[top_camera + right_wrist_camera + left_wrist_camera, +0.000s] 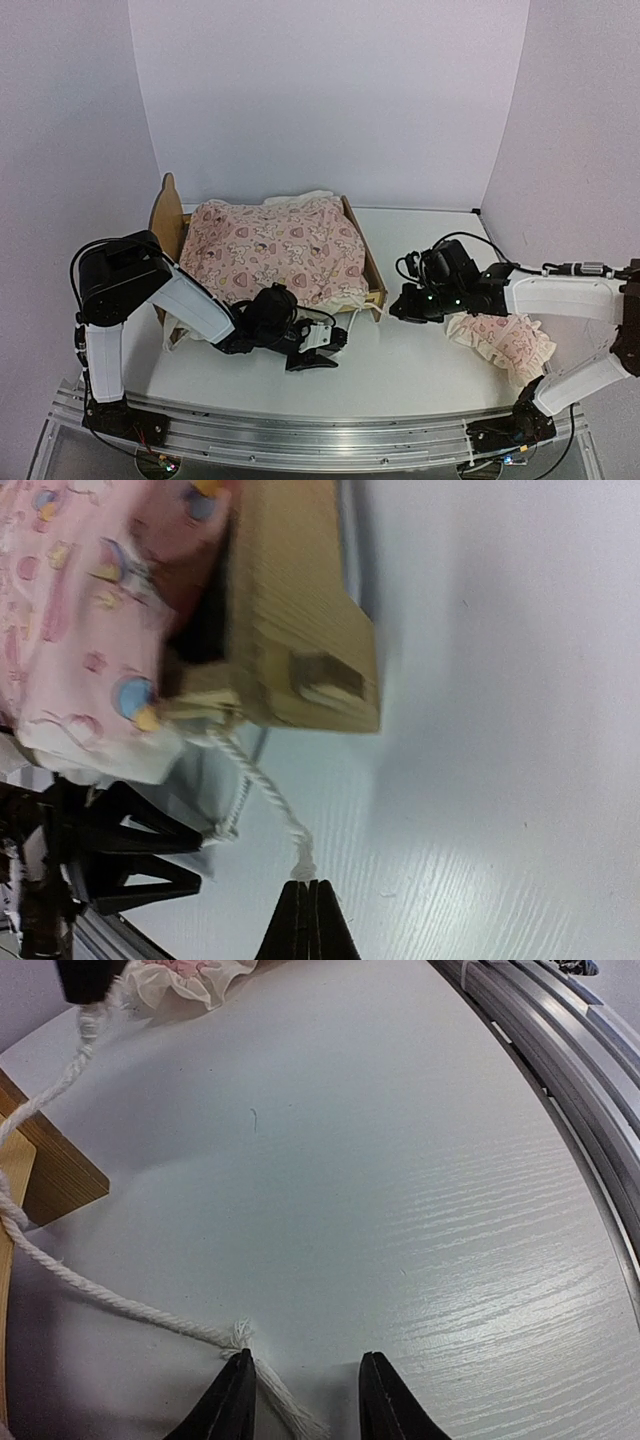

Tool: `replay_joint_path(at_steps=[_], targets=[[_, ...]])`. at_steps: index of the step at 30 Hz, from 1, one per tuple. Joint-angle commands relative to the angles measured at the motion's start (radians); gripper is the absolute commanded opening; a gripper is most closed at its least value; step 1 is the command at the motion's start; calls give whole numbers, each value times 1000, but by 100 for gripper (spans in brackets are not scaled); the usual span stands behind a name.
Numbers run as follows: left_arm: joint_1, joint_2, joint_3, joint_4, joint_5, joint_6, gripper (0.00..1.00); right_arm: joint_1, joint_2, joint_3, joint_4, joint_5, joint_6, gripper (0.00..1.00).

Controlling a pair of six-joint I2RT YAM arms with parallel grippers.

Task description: Set up the pet bed

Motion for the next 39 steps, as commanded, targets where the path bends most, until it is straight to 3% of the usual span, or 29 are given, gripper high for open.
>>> replay_joint_path(at_steps=[1, 2, 7, 10, 17, 21, 29, 33, 39], targets=[[-3, -40, 22, -68, 14, 4, 39, 1, 29, -52, 0, -36, 103, 9], [-3, -50, 25, -91, 14, 4, 39, 1, 47, -57, -2, -51, 108, 10], [-4, -114, 47, -233, 52, 4, 44, 1, 131, -23, -79, -66, 120, 38], [-4, -170, 67, -333, 92, 12, 47, 1, 118, -8, -127, -18, 122, 46], [-2, -386, 95, -640, 137, 113, 50, 4, -19, 74, -236, 154, 57, 51], [12, -525, 104, -782, 57, 119, 56, 42, -42, 170, -258, 235, -3, 56], [213, -745, 100, -957, -137, -51, 61, 122, 161, 408, -253, 243, -100, 54], [267, -861, 17, -981, -209, -65, 62, 123, 255, 440, -226, 209, -118, 44], [350, -942, -84, -958, -267, -53, 68, 122, 318, 452, -167, 150, -132, 45]])
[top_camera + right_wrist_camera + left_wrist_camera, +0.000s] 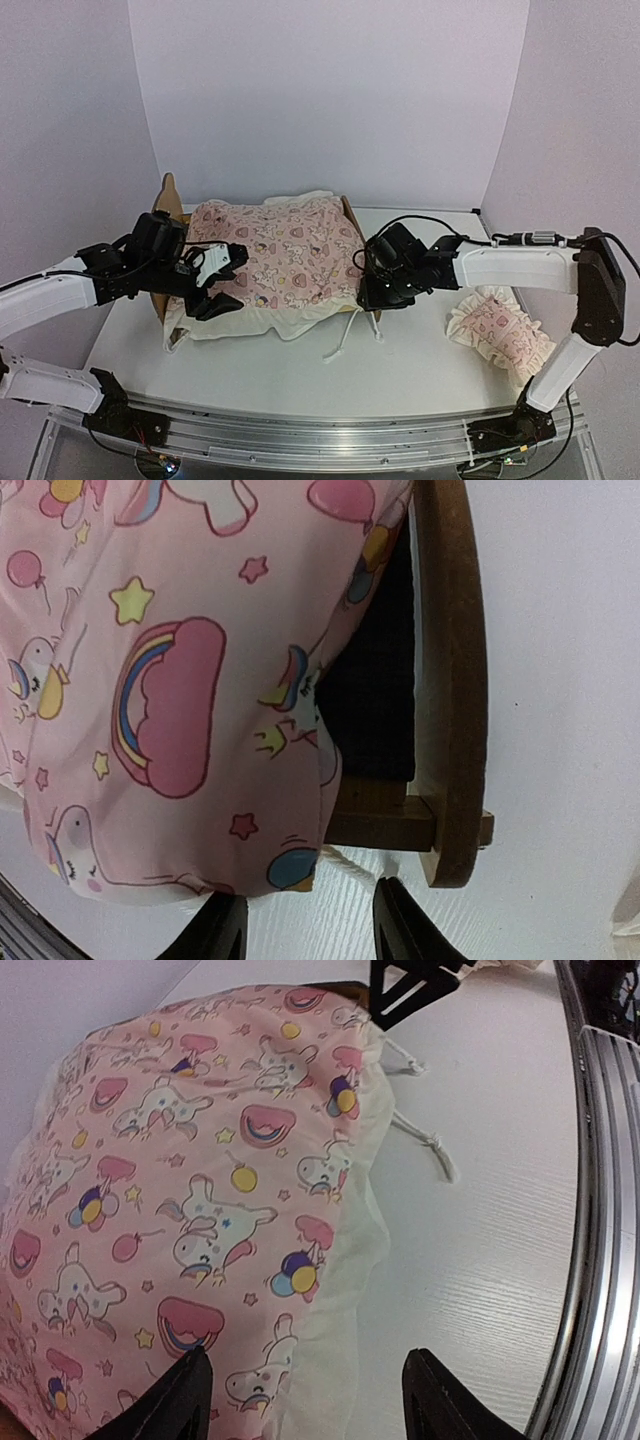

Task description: Set up the pet bed

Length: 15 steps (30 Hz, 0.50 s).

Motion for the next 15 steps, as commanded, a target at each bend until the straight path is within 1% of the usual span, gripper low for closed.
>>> replay_joint_path(at_steps=[1, 5, 7, 9, 12, 14, 15], targets=[[46, -32, -66, 0, -85, 14, 69, 1, 21, 31, 69, -55, -24, 46], [46, -34, -147, 64, -150, 83, 73, 0, 34, -4, 172, -98, -25, 47], [46, -33, -183, 97, -180, 123, 75, 1, 57, -1, 189, -97, -33, 46], [46, -33, -219, 133, -212, 163, 76, 1, 74, 8, 191, -81, -36, 38], [46, -33, -259, 181, -258, 222, 76, 0, 63, -4, 190, -32, -34, 18], [46, -33, -284, 221, -277, 256, 71, 0, 30, -28, 186, 2, -43, 9], [46, -35, -293, 236, -297, 270, 66, 0, 9, -39, 179, 20, -48, 5]])
